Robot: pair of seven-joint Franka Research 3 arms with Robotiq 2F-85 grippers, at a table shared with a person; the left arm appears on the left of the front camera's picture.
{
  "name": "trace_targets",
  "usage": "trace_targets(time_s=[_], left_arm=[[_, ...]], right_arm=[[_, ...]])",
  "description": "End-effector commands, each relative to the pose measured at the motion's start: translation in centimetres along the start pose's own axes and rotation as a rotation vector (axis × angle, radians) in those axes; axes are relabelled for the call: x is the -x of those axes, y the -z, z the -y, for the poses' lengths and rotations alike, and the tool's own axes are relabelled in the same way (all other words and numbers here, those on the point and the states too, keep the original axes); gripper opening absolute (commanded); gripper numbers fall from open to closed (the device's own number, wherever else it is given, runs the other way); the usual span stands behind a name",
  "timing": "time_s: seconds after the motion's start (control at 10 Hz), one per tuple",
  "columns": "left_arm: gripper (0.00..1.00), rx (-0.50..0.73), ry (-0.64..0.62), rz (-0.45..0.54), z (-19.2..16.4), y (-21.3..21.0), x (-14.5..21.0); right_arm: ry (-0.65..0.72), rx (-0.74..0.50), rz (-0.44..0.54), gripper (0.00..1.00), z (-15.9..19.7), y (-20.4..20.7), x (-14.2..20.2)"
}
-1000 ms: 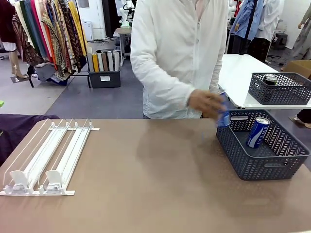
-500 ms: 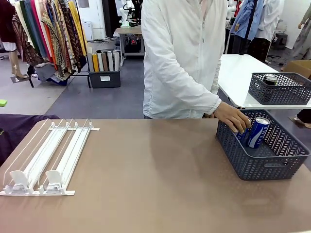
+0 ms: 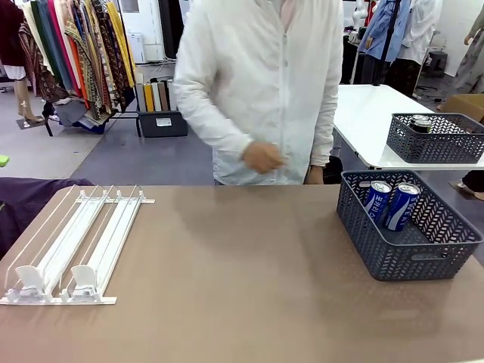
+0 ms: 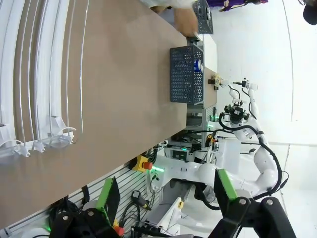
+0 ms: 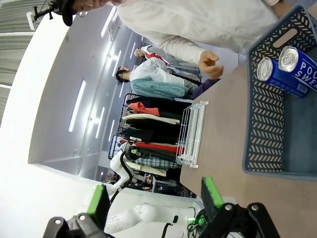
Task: Retrieve and store the cans from the dispenser.
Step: Pick up one can from the Automatic Can Dispenser and place it in the middle of the table.
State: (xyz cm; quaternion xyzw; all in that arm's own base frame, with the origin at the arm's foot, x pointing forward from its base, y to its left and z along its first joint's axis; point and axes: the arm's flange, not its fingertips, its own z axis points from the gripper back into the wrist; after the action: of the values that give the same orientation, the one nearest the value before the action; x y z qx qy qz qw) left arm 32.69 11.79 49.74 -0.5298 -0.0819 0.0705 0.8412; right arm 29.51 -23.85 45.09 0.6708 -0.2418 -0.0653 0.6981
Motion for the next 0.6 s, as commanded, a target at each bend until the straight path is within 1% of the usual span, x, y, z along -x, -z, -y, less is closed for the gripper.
trace_targets(time_s=[0.0,0.5], left_arm=[[1.0,0.003,0.004,-0.003,0.26,-0.12,0.04],[1.0,0.003,0.004,-0.003,0.26,-0.12,0.04]], right_arm=[[-0.01,0.006,-0.015,1.0,-0.32,-0.09,0.12],[-0.01,0.006,-0.015,1.0,-0.32,-0.09,0.12]])
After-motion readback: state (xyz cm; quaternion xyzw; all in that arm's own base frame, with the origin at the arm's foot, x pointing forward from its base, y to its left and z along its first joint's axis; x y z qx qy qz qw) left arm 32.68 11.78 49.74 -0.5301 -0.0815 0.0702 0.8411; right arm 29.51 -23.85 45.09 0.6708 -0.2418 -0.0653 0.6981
